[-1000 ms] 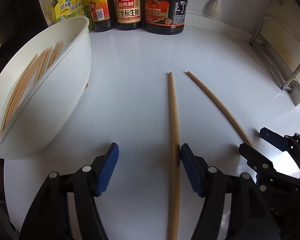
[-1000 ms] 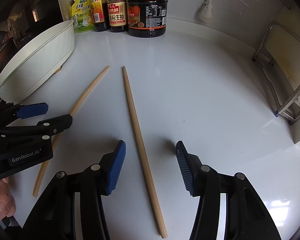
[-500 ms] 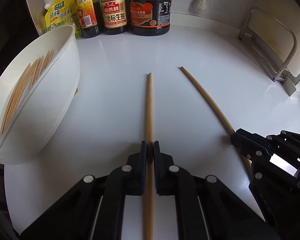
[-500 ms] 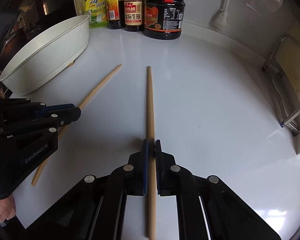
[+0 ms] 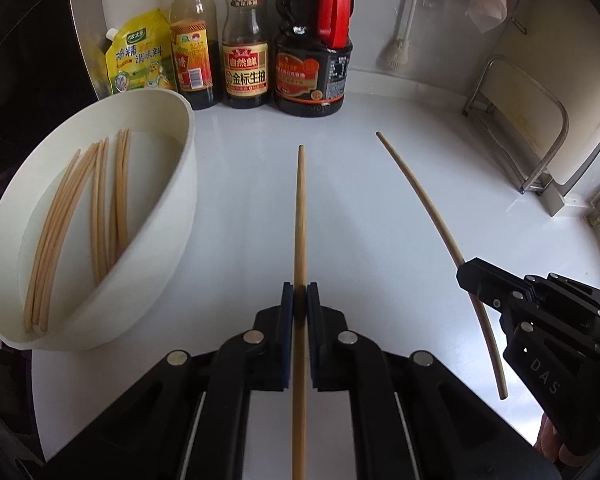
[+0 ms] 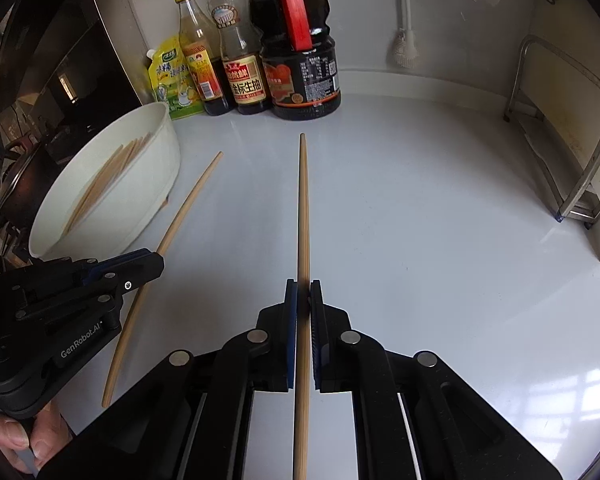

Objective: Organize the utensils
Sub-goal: 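Carry both held chopsticks over the white water basin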

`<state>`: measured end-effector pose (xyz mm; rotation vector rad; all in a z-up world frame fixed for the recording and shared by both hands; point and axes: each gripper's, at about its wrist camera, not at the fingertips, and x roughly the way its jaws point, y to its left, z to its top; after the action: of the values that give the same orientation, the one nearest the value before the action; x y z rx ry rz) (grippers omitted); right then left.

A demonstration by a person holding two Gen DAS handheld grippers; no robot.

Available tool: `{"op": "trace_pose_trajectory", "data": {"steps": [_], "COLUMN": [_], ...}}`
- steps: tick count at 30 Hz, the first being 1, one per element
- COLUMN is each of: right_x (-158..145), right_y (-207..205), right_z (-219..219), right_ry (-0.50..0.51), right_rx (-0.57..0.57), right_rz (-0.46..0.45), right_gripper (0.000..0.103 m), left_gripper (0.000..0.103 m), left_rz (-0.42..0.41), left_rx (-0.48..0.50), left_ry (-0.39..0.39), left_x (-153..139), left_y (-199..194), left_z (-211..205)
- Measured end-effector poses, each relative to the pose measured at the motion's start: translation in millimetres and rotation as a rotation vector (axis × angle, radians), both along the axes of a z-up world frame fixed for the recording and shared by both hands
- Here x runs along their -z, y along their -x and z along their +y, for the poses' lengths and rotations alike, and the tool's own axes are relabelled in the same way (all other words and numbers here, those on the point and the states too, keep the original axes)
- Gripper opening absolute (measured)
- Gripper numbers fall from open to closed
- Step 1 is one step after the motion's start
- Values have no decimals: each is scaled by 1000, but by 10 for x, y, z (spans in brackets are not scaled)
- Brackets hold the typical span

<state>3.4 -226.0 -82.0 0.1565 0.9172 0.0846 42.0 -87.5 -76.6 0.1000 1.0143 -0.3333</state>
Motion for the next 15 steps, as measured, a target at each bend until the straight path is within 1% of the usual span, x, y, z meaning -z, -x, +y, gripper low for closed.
{"op": "trace_pose_trajectory", "data": {"steps": [4, 6, 12, 15], "right_x": [-260, -384, -699, -778], "right_y": [-44, -104, -403, -630], "right_z": [192, 303, 826, 1146], "right_ry": [-7, -16, -44, -60], "right_rx": [-11, -18, -75, -107], "right_rz": [-29, -39, -75, -81], "right_gripper": [6, 6, 6, 6], "left_gripper": [7, 7, 7, 7], "left_rz": [-39, -57, -110, -129], "left_rx": [1, -4, -63, -88], "left_ry": [-12, -5, 21, 8], "left_x": [-268, -401, -792, -896], "left_y": [-38, -71, -259, -407], "left_z": [186, 319, 903, 1215]}}
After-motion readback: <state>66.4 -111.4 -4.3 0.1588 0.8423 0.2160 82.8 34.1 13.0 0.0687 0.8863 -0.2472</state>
